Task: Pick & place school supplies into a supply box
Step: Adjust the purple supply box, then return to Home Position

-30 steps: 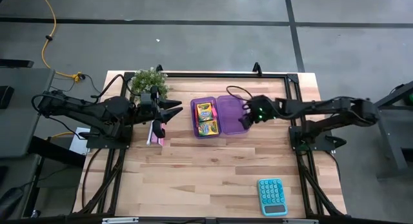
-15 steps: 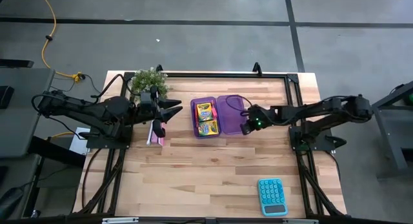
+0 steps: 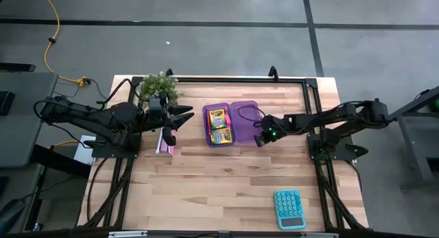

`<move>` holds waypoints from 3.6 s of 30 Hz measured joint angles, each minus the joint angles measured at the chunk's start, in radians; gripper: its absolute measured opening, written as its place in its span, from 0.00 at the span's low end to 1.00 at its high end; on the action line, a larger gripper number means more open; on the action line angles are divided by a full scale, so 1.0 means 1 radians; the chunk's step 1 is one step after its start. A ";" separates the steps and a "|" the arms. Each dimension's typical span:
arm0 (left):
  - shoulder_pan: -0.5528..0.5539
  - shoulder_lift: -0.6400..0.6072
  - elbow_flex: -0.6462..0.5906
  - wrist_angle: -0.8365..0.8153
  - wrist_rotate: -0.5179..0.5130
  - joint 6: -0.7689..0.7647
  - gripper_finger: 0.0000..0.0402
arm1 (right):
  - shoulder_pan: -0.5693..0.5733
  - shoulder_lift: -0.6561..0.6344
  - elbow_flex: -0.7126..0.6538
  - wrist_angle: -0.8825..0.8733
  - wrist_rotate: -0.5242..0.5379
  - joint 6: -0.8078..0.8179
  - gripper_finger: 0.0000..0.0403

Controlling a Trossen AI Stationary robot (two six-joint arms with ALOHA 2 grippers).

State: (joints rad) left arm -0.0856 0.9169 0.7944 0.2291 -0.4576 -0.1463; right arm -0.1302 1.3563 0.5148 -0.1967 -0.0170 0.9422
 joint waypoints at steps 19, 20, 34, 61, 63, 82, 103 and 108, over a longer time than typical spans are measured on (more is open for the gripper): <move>0.000 0.000 0.000 0.000 0.000 0.000 0.25 | 0.085 -0.004 0.000 -0.001 -0.021 0.052 0.00; 0.000 0.000 0.000 0.000 0.001 0.000 0.25 | 0.088 -0.004 0.000 -0.001 -0.021 0.053 0.00; 0.000 -0.003 0.000 -0.027 0.103 0.007 0.24 | 0.089 -0.329 0.000 0.303 0.069 -0.248 0.00; 0.000 -0.173 0.000 -0.264 0.107 -0.066 0.00 | 0.104 -0.510 0.001 0.722 0.009 -0.726 0.00; 0.000 -0.174 0.000 -0.264 0.107 -0.099 0.00 | 0.104 -0.510 0.001 0.724 0.009 -0.726 0.00; 0.071 -0.651 -0.388 -0.203 0.221 -0.094 0.00 | 0.104 -0.510 0.001 0.709 0.000 -0.579 0.00; 0.256 -0.910 -0.785 -0.119 0.379 -0.280 0.00 | 0.104 -0.495 0.001 0.686 0.001 -0.552 0.00; 0.284 -0.912 -0.783 -0.130 0.378 -0.261 0.00 | 0.105 -0.492 0.001 0.658 0.001 -0.521 0.00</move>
State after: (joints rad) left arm 0.1981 0.0044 0.0116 0.0994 -0.0792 -0.4078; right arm -0.0254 0.8646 0.5163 0.4612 -0.0158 0.4217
